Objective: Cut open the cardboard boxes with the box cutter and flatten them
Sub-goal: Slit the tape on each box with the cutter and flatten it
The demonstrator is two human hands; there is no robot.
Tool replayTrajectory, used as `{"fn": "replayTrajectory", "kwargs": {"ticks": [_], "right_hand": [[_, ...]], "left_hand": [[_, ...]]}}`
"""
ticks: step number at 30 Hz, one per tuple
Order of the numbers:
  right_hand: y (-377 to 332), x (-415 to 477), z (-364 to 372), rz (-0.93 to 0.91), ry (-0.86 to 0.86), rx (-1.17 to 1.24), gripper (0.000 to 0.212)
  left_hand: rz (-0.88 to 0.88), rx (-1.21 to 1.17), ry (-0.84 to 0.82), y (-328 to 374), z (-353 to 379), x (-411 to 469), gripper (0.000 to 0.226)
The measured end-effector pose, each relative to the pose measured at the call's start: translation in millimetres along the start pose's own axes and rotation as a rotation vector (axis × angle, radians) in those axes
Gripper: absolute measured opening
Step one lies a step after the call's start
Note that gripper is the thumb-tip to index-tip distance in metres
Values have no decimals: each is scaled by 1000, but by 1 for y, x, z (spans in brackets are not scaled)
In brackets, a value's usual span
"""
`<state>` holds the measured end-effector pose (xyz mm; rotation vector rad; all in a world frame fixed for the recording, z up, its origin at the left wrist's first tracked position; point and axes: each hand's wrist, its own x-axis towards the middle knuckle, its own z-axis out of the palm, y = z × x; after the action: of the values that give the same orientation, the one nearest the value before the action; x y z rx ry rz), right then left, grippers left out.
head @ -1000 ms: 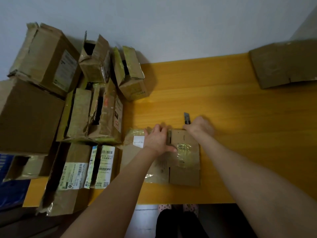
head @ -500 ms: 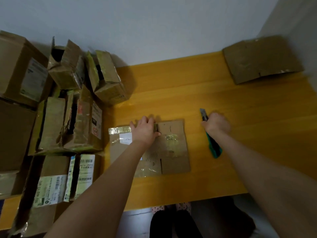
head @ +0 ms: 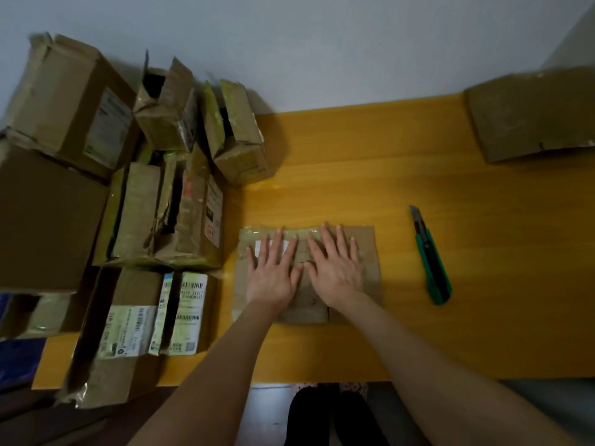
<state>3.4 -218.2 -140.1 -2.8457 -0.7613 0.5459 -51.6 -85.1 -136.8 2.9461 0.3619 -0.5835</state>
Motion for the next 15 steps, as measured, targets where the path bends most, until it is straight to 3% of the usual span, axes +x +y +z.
{"fn": "replayTrajectory", "kwargs": {"ticks": [15], "right_hand": [[1, 11, 33, 27, 119, -120, 62]], "left_hand": [[20, -12, 109, -11, 31, 10, 65]]}}
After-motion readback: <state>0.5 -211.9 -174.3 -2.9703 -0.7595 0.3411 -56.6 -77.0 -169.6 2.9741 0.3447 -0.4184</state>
